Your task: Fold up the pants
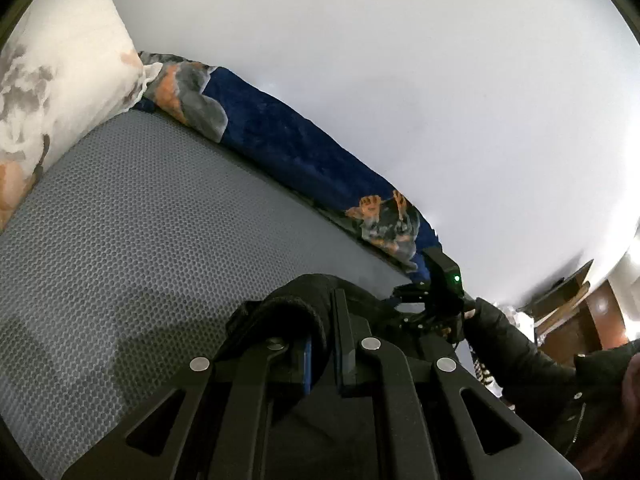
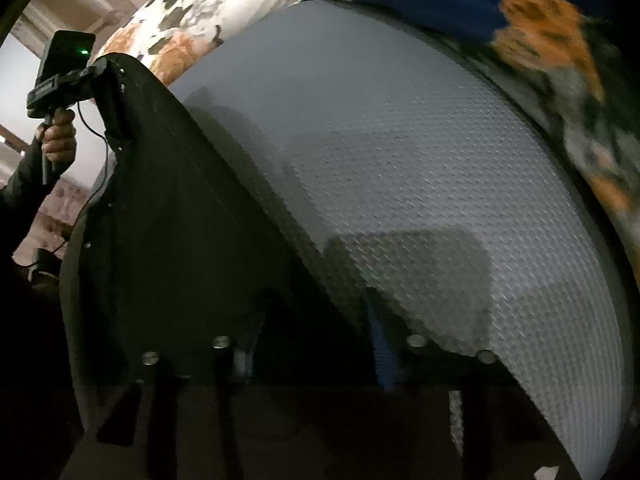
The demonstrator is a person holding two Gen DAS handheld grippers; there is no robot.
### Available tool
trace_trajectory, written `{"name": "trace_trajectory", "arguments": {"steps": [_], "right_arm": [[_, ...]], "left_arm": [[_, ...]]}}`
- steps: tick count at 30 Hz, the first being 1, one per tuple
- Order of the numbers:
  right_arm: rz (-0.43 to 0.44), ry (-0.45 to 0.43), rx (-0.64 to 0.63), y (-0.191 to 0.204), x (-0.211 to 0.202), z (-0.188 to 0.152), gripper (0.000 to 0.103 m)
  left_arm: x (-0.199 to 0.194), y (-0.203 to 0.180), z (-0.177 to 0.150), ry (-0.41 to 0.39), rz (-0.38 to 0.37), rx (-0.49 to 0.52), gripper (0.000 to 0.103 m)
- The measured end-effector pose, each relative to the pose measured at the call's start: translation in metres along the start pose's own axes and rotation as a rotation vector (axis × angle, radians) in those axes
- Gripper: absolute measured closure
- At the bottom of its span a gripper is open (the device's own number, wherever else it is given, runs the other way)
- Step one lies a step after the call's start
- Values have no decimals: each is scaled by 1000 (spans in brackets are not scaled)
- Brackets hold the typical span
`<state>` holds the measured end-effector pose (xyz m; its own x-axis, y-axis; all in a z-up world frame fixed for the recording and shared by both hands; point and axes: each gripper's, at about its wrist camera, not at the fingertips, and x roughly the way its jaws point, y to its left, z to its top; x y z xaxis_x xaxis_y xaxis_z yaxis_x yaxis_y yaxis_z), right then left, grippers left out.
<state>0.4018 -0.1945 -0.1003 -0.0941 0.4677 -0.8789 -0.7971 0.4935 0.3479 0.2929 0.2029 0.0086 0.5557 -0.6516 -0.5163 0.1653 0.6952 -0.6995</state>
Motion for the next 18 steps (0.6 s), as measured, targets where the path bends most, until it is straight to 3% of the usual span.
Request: {"name": "trace_trajectory", "arguments": {"steps": [4, 13, 18], "right_arm": [[-98, -23, 35, 4, -6, -13, 91], [-442, -224, 118, 83, -56, -45, 95], [-552, -303, 164, 152, -88, -75, 96]], "left_arm": [[5, 2, 1, 15, 28, -1, 95], [-10, -10, -9, 33, 45, 52, 95], [-39, -27, -29, 31, 7, 81, 95]]}}
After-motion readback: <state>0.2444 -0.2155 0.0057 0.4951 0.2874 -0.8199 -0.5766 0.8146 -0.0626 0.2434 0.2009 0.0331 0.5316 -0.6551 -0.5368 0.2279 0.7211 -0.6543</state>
